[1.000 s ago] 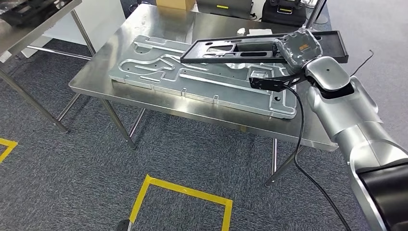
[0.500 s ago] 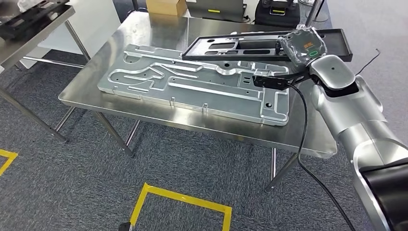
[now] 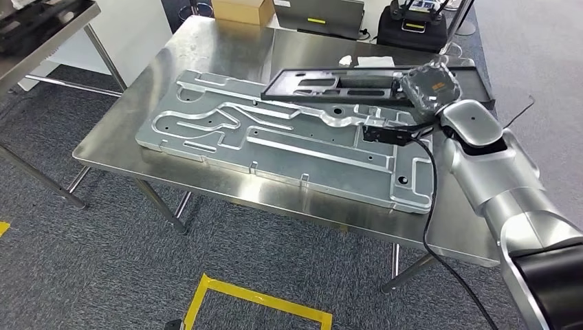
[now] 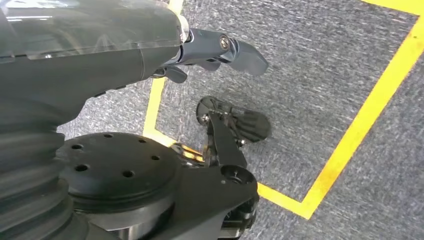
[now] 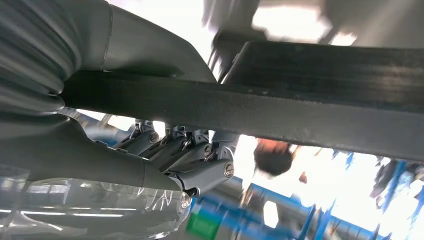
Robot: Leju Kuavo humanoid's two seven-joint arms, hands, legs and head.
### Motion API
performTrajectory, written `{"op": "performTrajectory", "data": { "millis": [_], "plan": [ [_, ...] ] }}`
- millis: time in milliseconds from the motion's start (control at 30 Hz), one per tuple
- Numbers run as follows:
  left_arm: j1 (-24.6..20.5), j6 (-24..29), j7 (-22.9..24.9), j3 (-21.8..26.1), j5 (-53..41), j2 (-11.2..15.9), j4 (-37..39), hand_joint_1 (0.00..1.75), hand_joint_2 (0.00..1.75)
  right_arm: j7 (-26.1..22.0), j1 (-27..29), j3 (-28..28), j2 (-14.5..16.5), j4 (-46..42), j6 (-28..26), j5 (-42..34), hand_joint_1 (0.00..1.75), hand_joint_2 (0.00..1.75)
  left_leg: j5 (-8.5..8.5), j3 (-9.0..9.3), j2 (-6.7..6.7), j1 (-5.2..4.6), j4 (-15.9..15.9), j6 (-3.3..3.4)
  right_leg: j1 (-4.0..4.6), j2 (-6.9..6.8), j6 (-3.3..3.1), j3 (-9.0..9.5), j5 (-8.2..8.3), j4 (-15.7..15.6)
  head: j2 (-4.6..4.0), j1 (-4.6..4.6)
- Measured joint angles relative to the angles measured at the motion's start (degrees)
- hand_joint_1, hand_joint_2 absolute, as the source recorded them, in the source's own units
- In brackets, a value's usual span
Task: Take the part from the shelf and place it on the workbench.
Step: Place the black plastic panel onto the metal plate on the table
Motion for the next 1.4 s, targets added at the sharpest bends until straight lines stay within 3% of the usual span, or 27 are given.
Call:
{"op": "performTrajectory", "data": {
  "millis": [100,133,167,300,433,733,1000,1133,1400],
  "plan": [
    [0.17,0.65,0.02,0.23,0.33,-0.17,-0.01,0.00,1.75,-2.18,1.69,-0.97,-0.09,0.31,0.78,-4.52,1.75,1.75,-1.30,1.69,-0.46,-0.20,-0.11,-0.32,0.42,-0.02,-1.20,0.24,9.79,-9.30,-0.01,-0.01],
    [0.12,0.95,-0.02,0.28,0.38,-0.21,-0.01,0.00,1.75,-3.00,2.48,-1.31,-0.07,0.31,0.43,-6.02,1.75,1.75,-1.53,2.02,-0.54,-0.25,-0.26,-0.53,0.74,-0.05,-1.71,0.81,11.78,-11.98,-0.01,0.01],
    [0.06,1.17,-0.17,0.30,0.41,-0.29,0.00,0.00,1.75,-3.81,3.65,-1.53,0.09,0.26,-0.29,-7.27,1.75,1.75,-1.72,2.25,-0.59,-0.19,-0.34,-0.74,0.97,-0.09,-2.12,1.33,12.30,-13.40,-0.01,-0.01],
    [-0.23,1.26,-2.27,0.35,0.80,-0.47,0.01,0.00,1.75,-4.37,10.22,-1.40,1.82,0.10,-4.01,-8.44,1.75,1.75,-2.16,2.81,-0.48,-0.02,-0.54,-1.22,1.10,0.26,-2.24,2.94,10.75,-15.33,0.00,0.01],
    [-0.74,1.43,-4.25,0.89,1.29,-0.45,0.01,0.00,1.75,-1.94,14.06,-0.32,3.70,-0.23,-6.02,-7.83,1.75,1.75,-2.29,3.19,-0.21,-0.02,-0.98,-1.42,1.11,0.64,-2.54,2.91,10.62,-15.24,0.00,0.00],
    [-0.05,0.66,-6.79,1.53,1.73,-0.36,0.01,0.00,1.75,-1.23,12.98,-0.09,3.19,-3.18,-4.69,-8.12,1.75,1.75,-2.04,3.37,-0.21,-0.02,-1.26,-1.96,1.11,0.62,-2.88,3.00,10.73,-15.15,0.00,0.00],
    [0.26,-1.96,-9.04,1.70,2.30,-0.36,0.00,0.00,1.75,-2.65,9.85,0.59,2.87,-3.37,-3.48,-9.06,1.75,1.75,-1.99,3.39,-0.21,-0.12,-1.18,-1.99,1.00,0.61,-2.85,3.08,10.83,-15.15,0.00,0.00],
    [0.35,-1.38,-9.44,1.76,2.28,-0.35,0.00,0.00,1.75,-2.98,9.60,1.43,2.80,-3.35,-3.44,-9.29,0.00,0.00,-1.99,3.39,-0.22,-0.15,-1.17,-1.98,0.94,0.61,-2.85,3.08,10.83,-15.15,0.00,0.00],
    [0.39,-0.39,-8.46,1.74,2.07,-0.33,0.01,0.00,1.75,-2.20,9.29,4.19,2.81,-3.28,-3.95,-9.79,0.00,0.00,-1.99,3.39,-0.22,-0.22,-1.17,-1.98,0.94,0.57,-2.85,3.09,10.83,-15.15,0.00,0.00]
  ]
}}
